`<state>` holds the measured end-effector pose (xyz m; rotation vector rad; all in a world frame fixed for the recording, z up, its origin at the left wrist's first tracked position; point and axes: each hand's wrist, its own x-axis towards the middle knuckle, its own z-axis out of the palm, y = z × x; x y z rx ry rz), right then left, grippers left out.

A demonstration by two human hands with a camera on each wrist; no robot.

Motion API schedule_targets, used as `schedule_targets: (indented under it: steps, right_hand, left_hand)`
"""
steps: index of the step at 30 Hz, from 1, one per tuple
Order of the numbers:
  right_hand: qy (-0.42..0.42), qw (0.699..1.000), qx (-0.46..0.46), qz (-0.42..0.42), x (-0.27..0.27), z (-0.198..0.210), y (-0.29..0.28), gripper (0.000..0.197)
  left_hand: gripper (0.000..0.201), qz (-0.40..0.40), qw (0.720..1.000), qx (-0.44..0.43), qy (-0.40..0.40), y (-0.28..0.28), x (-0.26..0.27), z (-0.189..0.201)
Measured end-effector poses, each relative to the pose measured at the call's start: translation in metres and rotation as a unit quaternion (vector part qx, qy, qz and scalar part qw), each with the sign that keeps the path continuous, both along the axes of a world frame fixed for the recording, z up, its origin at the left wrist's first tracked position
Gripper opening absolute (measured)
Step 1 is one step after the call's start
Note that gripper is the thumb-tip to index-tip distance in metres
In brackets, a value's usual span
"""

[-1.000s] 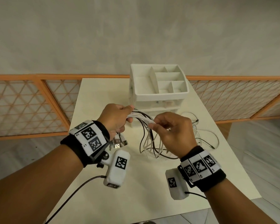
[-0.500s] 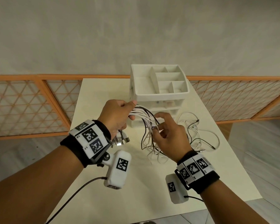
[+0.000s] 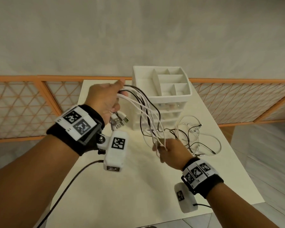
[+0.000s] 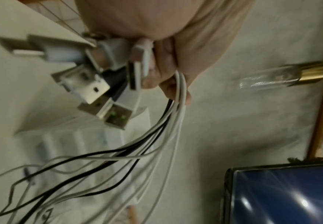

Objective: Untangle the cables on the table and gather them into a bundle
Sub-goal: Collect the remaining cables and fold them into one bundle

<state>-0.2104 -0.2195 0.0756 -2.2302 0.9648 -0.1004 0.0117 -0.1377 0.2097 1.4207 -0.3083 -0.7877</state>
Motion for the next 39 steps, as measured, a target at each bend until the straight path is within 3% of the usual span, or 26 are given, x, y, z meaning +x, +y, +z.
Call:
schedule_targets:
  steps: [3,7,10,12,14,16,19,21,23,24,27,32,36,37,39]
  right_hand:
    - [0.155,0.984,-0.008,-0.090,-0.033,-0.047,-0.017,0.031]
    - [0.127,0.963,-0.050,-0.231,-0.055,-0.050,-0.042,0.056]
    - [0.140,0.978,-0.022,-0.153,-0.055,-0.030,-0.045,0.093]
    - [0.019,0.993,0.020,-0.112,-0.047,-0.005,-0.038,0.105]
    - [-0.146,0.985,0.041,-0.087,-0.031,0.031,-0.023,0.110]
    - [-0.201,0.977,-0.038,-0.053,-0.008,0.062,-0.007,0.110]
    - [-0.158,0.963,-0.219,-0.011,0.036,0.078,0.014,0.102]
    - [-0.165,0.947,-0.277,-0.007,0.057,0.072,0.016,0.072]
    - [-0.209,0.938,-0.274,-0.020,0.064,0.062,0.008,0.041]
    - [-0.213,0.939,-0.268,-0.026,0.063,0.058,0.001,0.034]
    - [-0.162,0.954,-0.248,-0.043,0.052,0.050,-0.013,0.030]
    - [-0.013,0.979,-0.164,-0.122,0.041,0.045,-0.033,0.025]
    - [-0.137,0.955,-0.252,-0.071,0.047,0.066,-0.013,0.069]
    - [-0.161,0.949,-0.268,-0.037,0.052,0.069,-0.007,0.070]
    - [-0.193,0.942,-0.275,0.000,0.058,0.071,-0.003,0.050]
  left_hand:
    - [0.028,0.008,0.999,-0.028,-0.039,0.000,0.010,0.013]
    - [0.027,-0.017,0.997,-0.026,-0.073,0.001,0.003,0.004]
    - [0.030,-0.020,0.995,0.009,-0.095,-0.001,-0.004,-0.010]
    - [0.034,-0.017,0.992,0.038,-0.118,-0.003,-0.006,-0.019]
    - [0.035,-0.016,0.987,0.061,-0.150,-0.004,-0.010,-0.027]
    - [0.033,-0.034,0.978,0.077,-0.190,-0.007,-0.019,-0.032]
    - [0.029,-0.076,0.964,0.085,-0.238,-0.009,-0.040,-0.033]
    - [0.030,-0.097,0.955,0.098,-0.264,-0.009,-0.051,-0.033]
    - [0.032,-0.109,0.955,0.108,-0.255,-0.006,-0.053,-0.036]
    - [0.034,-0.110,0.958,0.112,-0.238,-0.003,-0.051,-0.037]
    - [0.032,-0.121,0.965,0.122,-0.199,0.006,-0.040,-0.039]
    - [0.039,-0.161,0.955,0.128,-0.213,0.016,-0.036,-0.046]
    - [0.043,-0.166,0.946,0.119,-0.251,0.013,-0.037,-0.053]
    - [0.042,-0.171,0.943,0.113,-0.262,0.011,-0.040,-0.053]
    - [0.044,-0.182,0.934,0.099,-0.289,0.008,-0.044,-0.050]
